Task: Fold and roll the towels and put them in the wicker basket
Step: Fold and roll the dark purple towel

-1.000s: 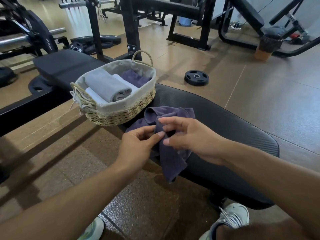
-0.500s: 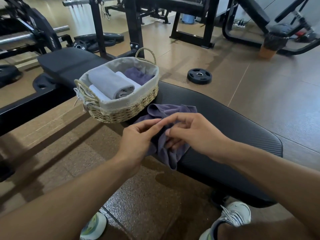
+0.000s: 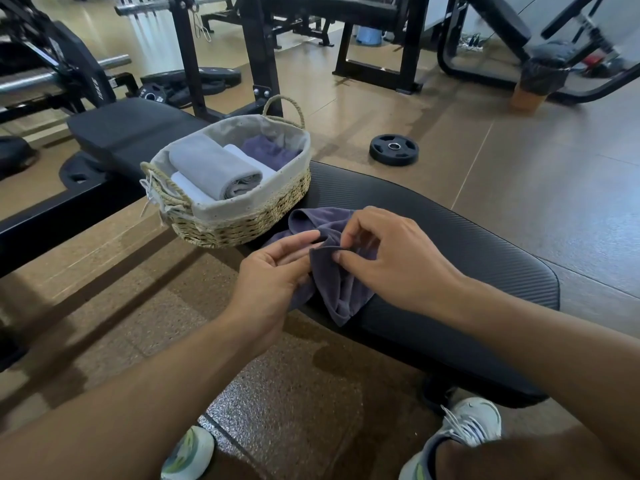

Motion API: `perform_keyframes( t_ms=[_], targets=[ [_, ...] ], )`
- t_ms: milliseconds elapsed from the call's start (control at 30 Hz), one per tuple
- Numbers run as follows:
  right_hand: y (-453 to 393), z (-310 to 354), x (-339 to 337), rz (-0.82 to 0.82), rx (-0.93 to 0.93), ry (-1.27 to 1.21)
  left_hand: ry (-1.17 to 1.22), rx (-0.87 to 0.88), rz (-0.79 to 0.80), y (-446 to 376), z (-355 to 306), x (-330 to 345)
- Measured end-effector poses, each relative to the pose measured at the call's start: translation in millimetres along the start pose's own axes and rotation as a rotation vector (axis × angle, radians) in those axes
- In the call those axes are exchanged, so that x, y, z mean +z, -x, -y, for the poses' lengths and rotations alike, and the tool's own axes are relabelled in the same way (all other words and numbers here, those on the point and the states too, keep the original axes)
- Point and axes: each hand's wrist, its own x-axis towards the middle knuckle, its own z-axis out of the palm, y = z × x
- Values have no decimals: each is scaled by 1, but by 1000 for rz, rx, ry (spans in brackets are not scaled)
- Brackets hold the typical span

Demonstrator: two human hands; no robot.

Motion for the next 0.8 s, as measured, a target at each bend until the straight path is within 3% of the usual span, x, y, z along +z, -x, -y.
perform_keyframes(
  t_ms=[200, 433, 800],
  targets=[
    [-3, 0, 0, 59, -37, 18, 68, -6, 71, 3, -4, 5],
    [-6, -10, 1, 58, -95, 49, 27, -29, -28, 4, 0, 3],
    [-7, -15, 1, 56, 2, -58, 27, -16, -41, 8, -3, 7]
  ],
)
